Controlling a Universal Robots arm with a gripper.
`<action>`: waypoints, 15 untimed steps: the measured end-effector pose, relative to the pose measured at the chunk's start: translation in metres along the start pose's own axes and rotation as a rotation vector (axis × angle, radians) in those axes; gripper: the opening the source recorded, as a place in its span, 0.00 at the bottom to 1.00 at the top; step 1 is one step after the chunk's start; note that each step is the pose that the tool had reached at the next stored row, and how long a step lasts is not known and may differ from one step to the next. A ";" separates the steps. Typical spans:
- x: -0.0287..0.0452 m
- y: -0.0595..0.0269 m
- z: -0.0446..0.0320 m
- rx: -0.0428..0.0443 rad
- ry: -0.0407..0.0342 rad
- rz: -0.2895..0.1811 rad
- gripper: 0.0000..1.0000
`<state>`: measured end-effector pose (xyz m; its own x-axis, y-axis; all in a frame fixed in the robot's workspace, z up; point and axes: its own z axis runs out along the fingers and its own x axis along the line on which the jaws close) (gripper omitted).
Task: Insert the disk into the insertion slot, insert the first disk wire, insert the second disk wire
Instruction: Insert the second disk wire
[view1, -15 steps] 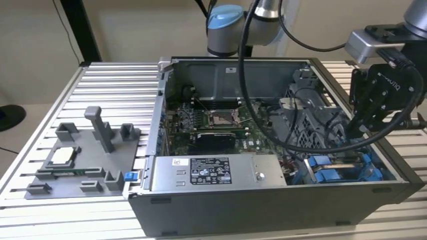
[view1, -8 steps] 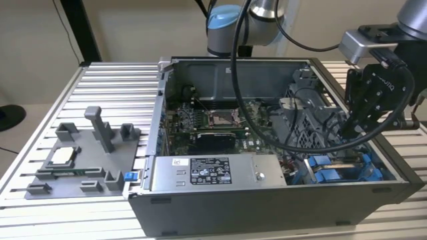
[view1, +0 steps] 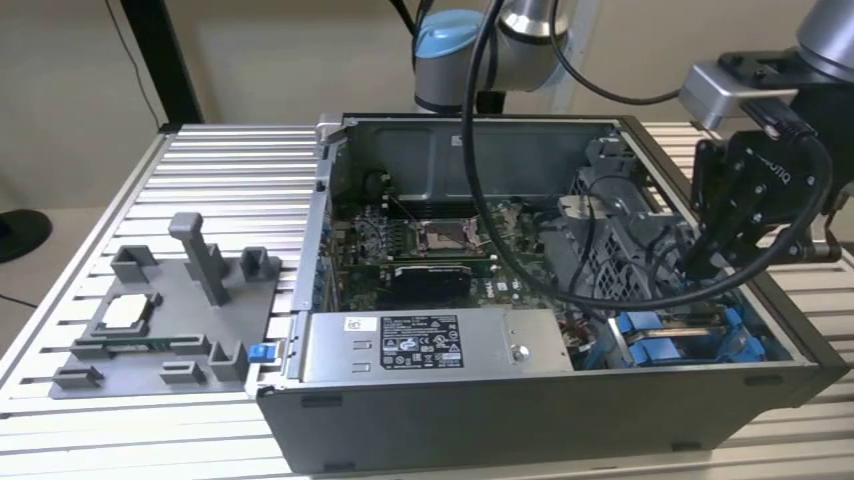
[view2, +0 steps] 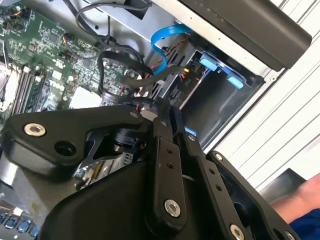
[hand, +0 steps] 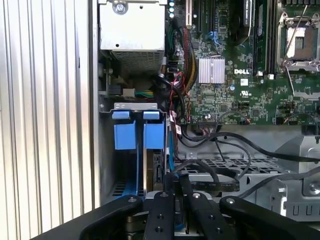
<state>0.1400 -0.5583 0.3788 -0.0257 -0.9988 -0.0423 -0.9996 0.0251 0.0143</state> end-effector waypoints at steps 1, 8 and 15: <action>0.0006 0.0001 0.0000 0.0000 0.0000 0.000 0.00; 0.0063 0.0064 0.0002 0.0000 0.0000 0.000 0.00; 0.0147 0.0063 0.0020 0.0000 -0.0001 0.000 0.00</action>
<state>0.1333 -0.5727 0.3763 -0.0257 -0.9988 -0.0424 -0.9996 0.0251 0.0143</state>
